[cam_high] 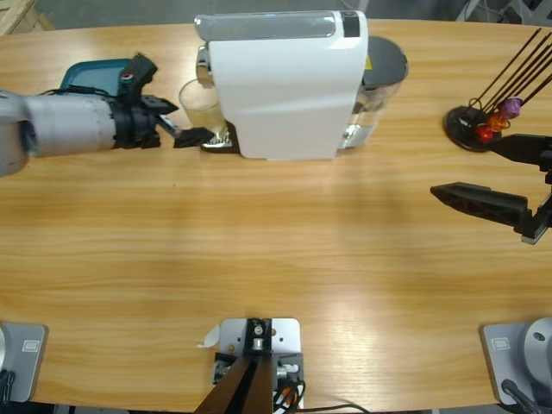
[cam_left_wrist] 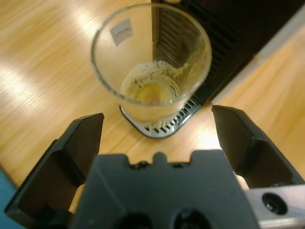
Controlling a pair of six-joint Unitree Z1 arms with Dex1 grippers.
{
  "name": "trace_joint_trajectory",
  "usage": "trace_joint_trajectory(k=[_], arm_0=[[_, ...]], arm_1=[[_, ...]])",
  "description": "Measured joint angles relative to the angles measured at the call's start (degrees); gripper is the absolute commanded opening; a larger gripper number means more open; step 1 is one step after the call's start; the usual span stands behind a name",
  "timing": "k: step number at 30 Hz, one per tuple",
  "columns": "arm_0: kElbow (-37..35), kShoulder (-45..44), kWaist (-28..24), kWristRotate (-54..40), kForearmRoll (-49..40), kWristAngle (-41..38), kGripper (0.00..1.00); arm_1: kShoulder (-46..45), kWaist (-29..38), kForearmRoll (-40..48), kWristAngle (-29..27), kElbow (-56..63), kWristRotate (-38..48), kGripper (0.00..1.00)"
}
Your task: Pour coffee
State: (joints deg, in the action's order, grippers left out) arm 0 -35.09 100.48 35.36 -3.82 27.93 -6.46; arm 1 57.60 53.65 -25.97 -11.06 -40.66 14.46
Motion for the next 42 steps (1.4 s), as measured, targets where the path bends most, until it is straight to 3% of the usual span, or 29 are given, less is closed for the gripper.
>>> trace_joint_trajectory(k=[6, 10, 11, 12, 14, 15, 16, 21, 23, 30, 42], arm_0=[[-0.62, -9.69, -0.17, 0.38, -13.57, 0.01, 0.991], [-6.22, -20.34, -0.24, 1.97, -33.26, 0.01, 0.957], [-8.7, -23.11, -0.24, 2.14, -39.48, 0.01, 0.945], [-11.38, -25.74, -0.27, 2.21, -46.07, 0.01, 0.945], [-16.19, -30.18, -0.29, 2.18, -57.93, 0.23, 0.945], [-17.51, -31.77, -0.29, 1.94, -61.88, 0.62, 0.942], [-17.96, -33.24, -0.27, 1.79, -64.57, 1.1, 0.941], [-19.06, -36.31, -0.24, 1.76, -70.48, 2.16, 0.937], [-19.85, -36.31, -0.22, 1.77, -72.03, 2.87, 0.867], [-19.9, -34.79, -0.22, 3.8, -72.88, 4.45, 0.858], [-12.97, -29.56, -0.22, 7.0, -62.03, 4.44, 0.853]], arm_1=[[0.0, 0.0, 0.03, 0.0, 0.03, 0.0, 0.998], [0.01, 0.0, 0.11, 0.23, 0.06, -0.2, 0.992], [0.01, 0.0, 0.11, 0.24, 0.06, -0.36, 0.874], [0.01, -0.14, 0.11, 0.24, -0.01, -0.77, 0.654], [0.22, -1.42, -0.31, 0.28, -0.8, -1.53, 0.341], [0.58, -2.34, -0.83, 0.35, -1.87, -2.04, 0.092], [1.05, -3.61, -1.56, 0.61, -3.42, -2.77, 0.0], [7.33, -8.6, -10.48, 1.82, -18.72, -8.56, 0.0], [9.63, -9.8, -14.32, 1.46, -24.1, -10.71, 0.0], [16.64, -14.17, -22.49, 3.33, -36.9, -15.24, 0.0], [29.47, -18.34, -24.81, 6.39, -51.75, -18.26, 0.0]])
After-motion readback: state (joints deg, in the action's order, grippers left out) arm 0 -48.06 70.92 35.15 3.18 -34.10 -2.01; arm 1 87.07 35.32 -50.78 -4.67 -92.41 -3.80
